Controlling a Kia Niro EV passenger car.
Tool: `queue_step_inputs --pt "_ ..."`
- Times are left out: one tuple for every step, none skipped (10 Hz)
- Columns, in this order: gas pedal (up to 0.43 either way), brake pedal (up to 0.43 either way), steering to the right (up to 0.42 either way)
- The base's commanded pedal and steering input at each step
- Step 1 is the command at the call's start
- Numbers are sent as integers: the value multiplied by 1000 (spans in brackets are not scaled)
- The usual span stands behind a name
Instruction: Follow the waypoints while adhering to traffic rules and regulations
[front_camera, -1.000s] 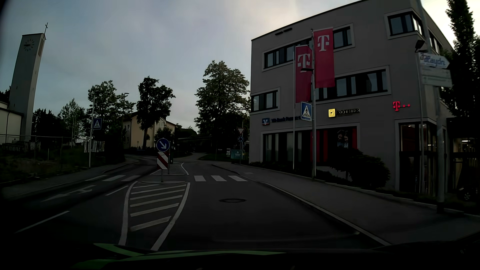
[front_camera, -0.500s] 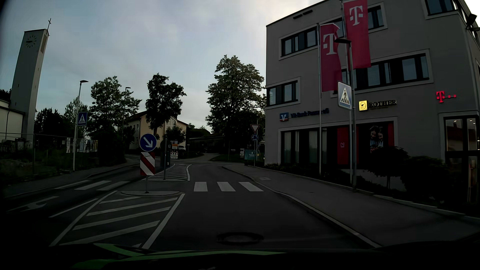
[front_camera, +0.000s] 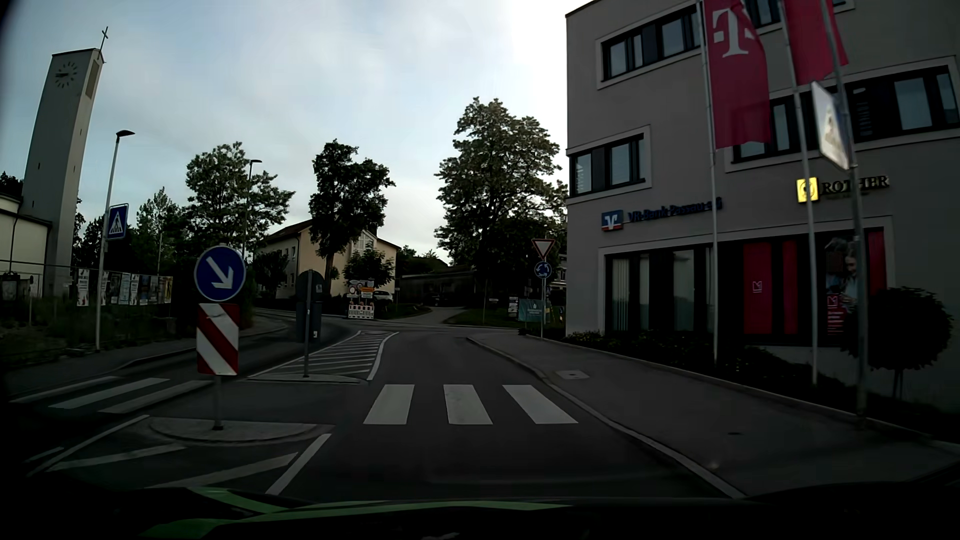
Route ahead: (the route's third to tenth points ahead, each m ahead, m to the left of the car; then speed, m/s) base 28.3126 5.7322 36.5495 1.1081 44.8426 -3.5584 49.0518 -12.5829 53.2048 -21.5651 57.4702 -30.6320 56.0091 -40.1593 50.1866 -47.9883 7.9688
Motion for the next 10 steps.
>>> queue_step_inputs --pt "0 79 -65" --pt "0 98 -66" --pt "0 98 -67" --pt "0 110 -67" --pt "0 116 -67" --pt "0 116 -68" --pt "0 128 -68" --pt "0 128 -68" --pt "0 128 -68" --pt "0 146 -68"
